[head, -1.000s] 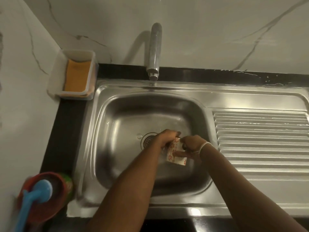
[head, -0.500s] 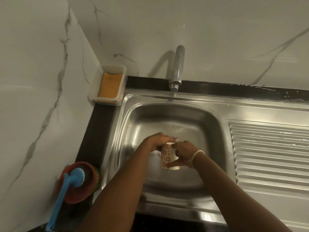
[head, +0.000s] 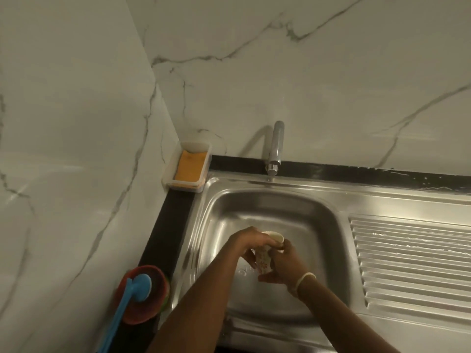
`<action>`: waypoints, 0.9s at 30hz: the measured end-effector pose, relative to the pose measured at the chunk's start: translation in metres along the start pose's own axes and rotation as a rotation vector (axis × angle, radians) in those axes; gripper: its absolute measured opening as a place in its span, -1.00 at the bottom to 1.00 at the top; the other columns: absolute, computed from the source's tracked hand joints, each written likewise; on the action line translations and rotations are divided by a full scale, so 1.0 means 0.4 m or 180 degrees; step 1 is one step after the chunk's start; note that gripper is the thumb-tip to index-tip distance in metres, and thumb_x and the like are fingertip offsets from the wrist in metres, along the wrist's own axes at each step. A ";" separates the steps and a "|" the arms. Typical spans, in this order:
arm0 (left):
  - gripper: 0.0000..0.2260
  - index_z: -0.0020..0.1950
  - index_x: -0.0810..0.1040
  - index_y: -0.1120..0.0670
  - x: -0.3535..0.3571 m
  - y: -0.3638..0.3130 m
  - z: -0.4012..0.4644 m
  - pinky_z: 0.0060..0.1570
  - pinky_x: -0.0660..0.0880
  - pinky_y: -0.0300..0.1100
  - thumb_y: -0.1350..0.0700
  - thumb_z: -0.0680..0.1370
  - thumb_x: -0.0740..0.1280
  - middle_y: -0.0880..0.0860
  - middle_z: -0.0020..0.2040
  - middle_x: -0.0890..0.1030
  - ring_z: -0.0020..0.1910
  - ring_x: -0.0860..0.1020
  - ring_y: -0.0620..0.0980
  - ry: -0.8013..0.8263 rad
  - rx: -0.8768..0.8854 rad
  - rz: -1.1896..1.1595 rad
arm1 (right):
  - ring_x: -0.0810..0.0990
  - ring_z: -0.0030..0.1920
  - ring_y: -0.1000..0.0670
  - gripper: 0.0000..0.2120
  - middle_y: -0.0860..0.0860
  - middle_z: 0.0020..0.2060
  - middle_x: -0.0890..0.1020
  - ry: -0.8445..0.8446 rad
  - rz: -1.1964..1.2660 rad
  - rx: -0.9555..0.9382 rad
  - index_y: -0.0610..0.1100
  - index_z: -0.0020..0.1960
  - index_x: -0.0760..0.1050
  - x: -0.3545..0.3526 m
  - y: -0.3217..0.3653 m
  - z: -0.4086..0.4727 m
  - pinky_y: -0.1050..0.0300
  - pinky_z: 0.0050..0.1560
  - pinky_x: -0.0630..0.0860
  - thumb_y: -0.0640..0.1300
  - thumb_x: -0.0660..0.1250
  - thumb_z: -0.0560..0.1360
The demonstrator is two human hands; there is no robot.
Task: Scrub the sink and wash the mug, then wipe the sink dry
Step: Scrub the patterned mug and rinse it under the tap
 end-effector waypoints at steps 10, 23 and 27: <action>-0.49 0.23 0.48 0.27 -0.005 -0.048 -0.120 -0.11 0.65 0.01 0.01 0.40 0.46 0.24 0.05 0.63 -0.11 0.68 0.17 -0.0706 0.0155 0.0831 | 0.71 -0.08 -0.12 -0.58 -0.15 -0.10 0.71 0.0501 -0.0156 -0.0265 0.05 0.31 0.30 0.032 0.022 -0.088 -0.20 -0.16 0.68 -0.13 0.32 0.50; -0.34 0.14 0.55 0.10 -0.185 -0.023 -0.301 -0.38 0.56 -0.23 -0.16 0.13 0.58 0.00 -0.11 0.58 -0.22 0.61 -0.06 -0.1933 0.0548 0.1575 | 0.58 -0.37 -0.07 -0.48 -0.17 -0.07 0.68 0.0731 -0.0557 -0.0408 -0.01 0.32 0.43 0.114 0.102 -0.096 0.13 -0.39 0.52 -0.20 0.45 0.40; -0.42 0.01 0.55 0.03 -0.289 0.022 -0.385 -0.27 0.52 -0.25 -0.13 0.08 0.60 -0.02 -0.07 0.60 -0.18 0.57 -0.10 -0.2124 0.0577 0.1778 | 0.58 -0.21 0.00 -0.25 -0.04 0.03 0.61 0.0970 -0.1197 -0.0807 0.03 0.38 0.33 0.218 0.152 -0.082 0.19 -0.35 0.53 -0.14 0.58 0.27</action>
Point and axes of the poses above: each hand's wrist, its own z-axis towards the middle knuckle, its own x-axis out of the palm, y = z × x, the point moved 6 cm from there along z, towards the middle knuckle
